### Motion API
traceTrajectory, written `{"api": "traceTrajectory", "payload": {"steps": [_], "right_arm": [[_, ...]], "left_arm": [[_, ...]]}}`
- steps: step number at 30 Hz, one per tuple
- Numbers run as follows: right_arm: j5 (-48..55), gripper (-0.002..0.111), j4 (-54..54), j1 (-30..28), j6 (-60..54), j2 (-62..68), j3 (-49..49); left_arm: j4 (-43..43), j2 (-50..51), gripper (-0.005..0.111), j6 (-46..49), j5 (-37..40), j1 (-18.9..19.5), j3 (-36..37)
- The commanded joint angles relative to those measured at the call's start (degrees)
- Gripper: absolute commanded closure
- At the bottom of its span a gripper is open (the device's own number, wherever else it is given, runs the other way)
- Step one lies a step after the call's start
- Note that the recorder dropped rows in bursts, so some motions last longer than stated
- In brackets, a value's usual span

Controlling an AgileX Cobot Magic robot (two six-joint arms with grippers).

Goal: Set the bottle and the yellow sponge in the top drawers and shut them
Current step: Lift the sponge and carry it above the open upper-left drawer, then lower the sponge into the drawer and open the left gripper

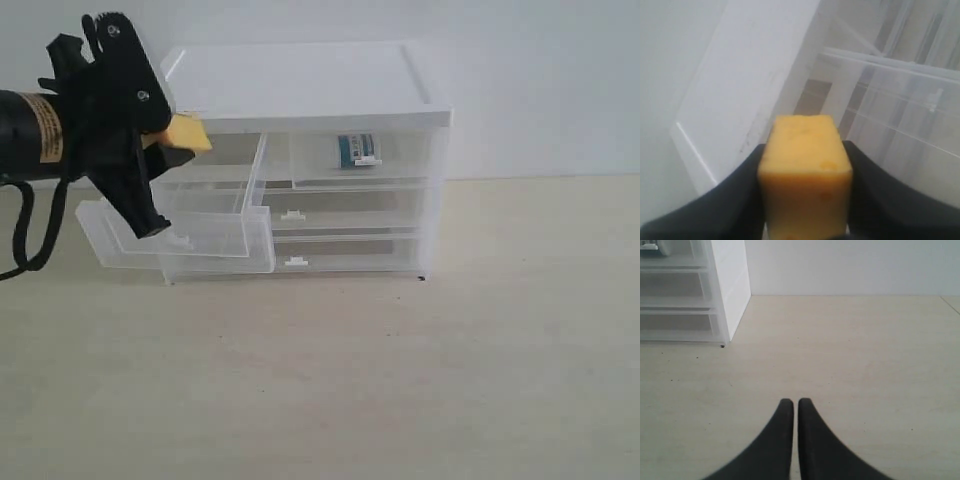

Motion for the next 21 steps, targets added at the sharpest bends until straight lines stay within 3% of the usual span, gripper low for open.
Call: {"api": "traceTrajectory", "payload": {"steps": [1, 10, 19, 21], "right_arm": [[-0.4, 0.107, 0.1, -0.1, -0.2, -0.3, 0.3], [-0.4, 0.107, 0.1, -0.1, -0.2, -0.3, 0.3], [-0.4, 0.107, 0.1, -0.1, -0.2, -0.3, 0.3], [-0.4, 0.107, 0.1, -0.1, -0.2, -0.3, 0.3]], "left_arm": [[-3.7, 1.7, 0.102, -4.0, -1.5, 0.2, -0.5], [-18.7, 4.7, 0.102, -7.1, -0.7, 0.2, -4.0], [-21.5, 7.6, 0.102, -7.1, -0.8, 0.2, -4.9], [-21.5, 7.7, 0.097, -7.1, -0.6, 0.2, -5.1]]}}
